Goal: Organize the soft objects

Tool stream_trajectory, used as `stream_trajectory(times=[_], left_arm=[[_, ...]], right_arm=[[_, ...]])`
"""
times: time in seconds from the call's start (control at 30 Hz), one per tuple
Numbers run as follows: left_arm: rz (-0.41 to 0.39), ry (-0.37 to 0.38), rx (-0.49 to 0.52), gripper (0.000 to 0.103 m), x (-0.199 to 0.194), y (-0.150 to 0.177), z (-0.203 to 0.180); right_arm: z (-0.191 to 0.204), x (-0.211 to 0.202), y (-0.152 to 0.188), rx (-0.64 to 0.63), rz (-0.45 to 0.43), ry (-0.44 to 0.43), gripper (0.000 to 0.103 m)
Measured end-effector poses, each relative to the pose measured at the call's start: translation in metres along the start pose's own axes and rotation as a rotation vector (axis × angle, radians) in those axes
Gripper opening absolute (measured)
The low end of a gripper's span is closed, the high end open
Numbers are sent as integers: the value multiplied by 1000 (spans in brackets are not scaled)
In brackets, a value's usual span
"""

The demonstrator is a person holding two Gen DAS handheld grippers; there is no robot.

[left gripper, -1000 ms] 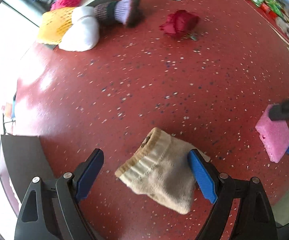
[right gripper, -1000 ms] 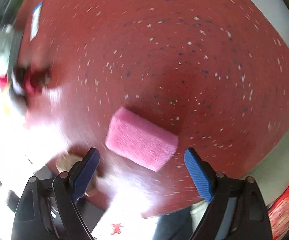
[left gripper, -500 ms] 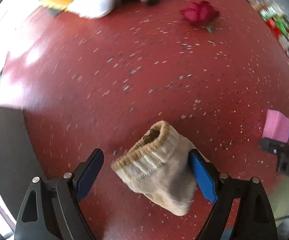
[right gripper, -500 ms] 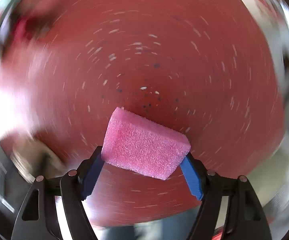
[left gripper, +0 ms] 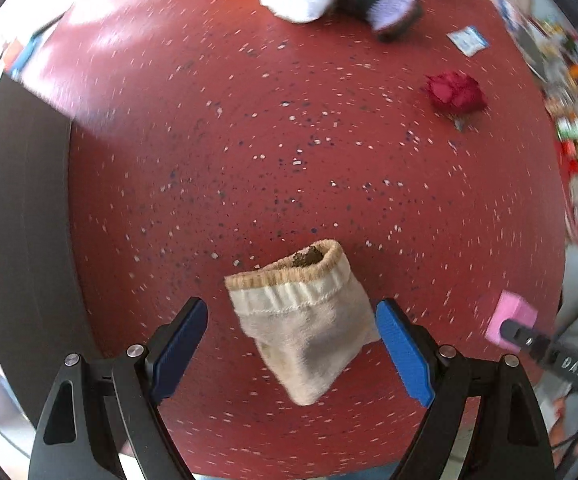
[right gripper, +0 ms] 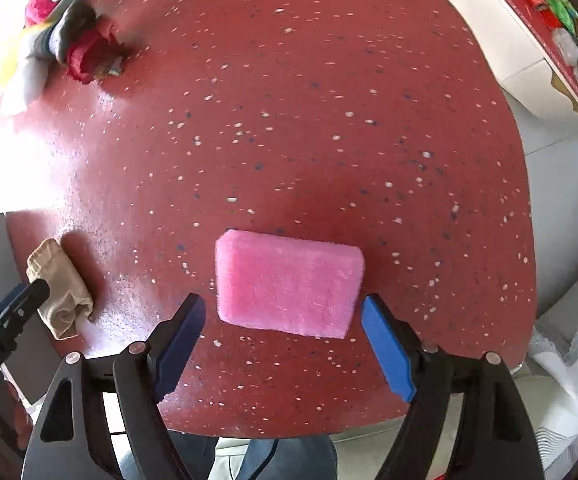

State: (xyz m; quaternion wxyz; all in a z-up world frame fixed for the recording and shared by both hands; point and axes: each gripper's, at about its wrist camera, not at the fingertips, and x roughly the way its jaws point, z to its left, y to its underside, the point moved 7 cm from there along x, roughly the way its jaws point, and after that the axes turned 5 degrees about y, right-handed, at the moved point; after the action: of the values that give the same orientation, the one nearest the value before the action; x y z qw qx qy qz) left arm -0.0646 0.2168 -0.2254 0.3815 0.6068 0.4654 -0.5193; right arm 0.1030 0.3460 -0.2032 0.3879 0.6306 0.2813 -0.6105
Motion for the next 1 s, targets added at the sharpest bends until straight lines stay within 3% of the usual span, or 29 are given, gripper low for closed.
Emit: stream_trajectory(times=[0.1,0.2,0.23,0.3,0.37,0.4,0.63,0.67,0.8,0.87,1.0], left_arm=[[20,7,-93,87,3,0,11],[44,-24,-115,87,18,-4,7],[63,-37,-110,87,25,-3,6],[100,-49,-105,103,39,-1,4],[113,-71,-104,103,53,1,1],[117,-85,-104,103,57,2,2],[91,-85,-148,103,73,6,-2],[86,-85,-152,103,75,5,-1],[67,-85,-155,103,71,11,2],[62,-85,-160,103,51,25,8],[62,-85,-175,103,55,29,9]], right_arm=[[7,-2,-2,107,0,20,83],[0,7,-2,221,38,33,83],[-2,10,-2,234,54,40,93],[4,17,0,231,66,60,100],[14,22,-3,205,91,77,103],[25,27,-19,192,104,100,103],[12,29,-29,202,113,94,103],[23,46,-38,202,114,94,103],[26,77,-39,202,149,89,103],[25,78,-43,204,156,87,103],[25,77,-44,204,133,90,103]])
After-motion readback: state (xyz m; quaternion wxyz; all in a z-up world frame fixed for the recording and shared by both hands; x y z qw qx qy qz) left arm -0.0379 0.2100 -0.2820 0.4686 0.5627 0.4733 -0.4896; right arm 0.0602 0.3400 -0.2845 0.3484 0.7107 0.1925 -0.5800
